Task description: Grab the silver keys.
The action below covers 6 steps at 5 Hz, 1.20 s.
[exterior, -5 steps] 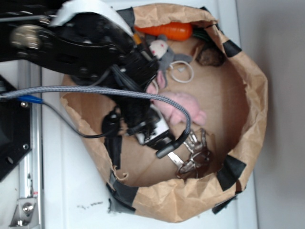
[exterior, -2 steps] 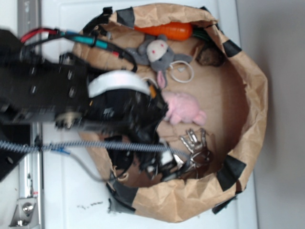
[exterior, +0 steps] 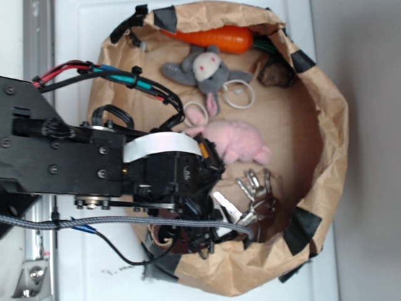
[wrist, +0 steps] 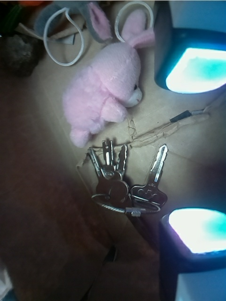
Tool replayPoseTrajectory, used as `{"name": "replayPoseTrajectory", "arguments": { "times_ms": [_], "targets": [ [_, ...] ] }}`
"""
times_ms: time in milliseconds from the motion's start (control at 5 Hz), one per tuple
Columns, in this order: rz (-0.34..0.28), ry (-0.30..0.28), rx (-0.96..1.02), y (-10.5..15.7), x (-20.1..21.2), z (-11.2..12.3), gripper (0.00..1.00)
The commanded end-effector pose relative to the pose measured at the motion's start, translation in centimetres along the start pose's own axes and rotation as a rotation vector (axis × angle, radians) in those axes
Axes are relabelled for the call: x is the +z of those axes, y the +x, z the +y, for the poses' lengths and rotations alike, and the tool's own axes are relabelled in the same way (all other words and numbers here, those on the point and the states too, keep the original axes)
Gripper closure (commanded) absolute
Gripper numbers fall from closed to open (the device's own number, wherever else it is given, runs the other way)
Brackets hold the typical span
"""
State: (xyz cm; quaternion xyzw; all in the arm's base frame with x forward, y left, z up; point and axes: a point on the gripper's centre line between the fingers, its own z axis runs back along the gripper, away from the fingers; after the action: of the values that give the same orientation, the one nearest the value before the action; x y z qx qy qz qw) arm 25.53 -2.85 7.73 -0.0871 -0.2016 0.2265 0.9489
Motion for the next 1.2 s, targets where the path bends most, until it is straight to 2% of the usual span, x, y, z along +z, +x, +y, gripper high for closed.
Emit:
{"name": "replayPoseTrajectory", "arguments": {
  "times_ms": [0,200,400,600,800,1000],
  "targets": [
    [0.002,-0.092,0.004,1.6,0.1,-2.3,0.00],
    [-0.007,-0.119,0.000,1.8,-0.4,-3.0,0.00],
    [-0.047,-0.123,-0.003,1.8,-1.6,-3.6,0.00],
    [-0.045,-0.125,-0.006,2.2,-2.6,-4.1,0.00],
    [-0.026,-0.112,0.027,2.7,-3.5,-4.3,0.81],
    [-0.016,-0.097,0.036,2.9,-3.9,-4.3,1.00]
  ]
}}
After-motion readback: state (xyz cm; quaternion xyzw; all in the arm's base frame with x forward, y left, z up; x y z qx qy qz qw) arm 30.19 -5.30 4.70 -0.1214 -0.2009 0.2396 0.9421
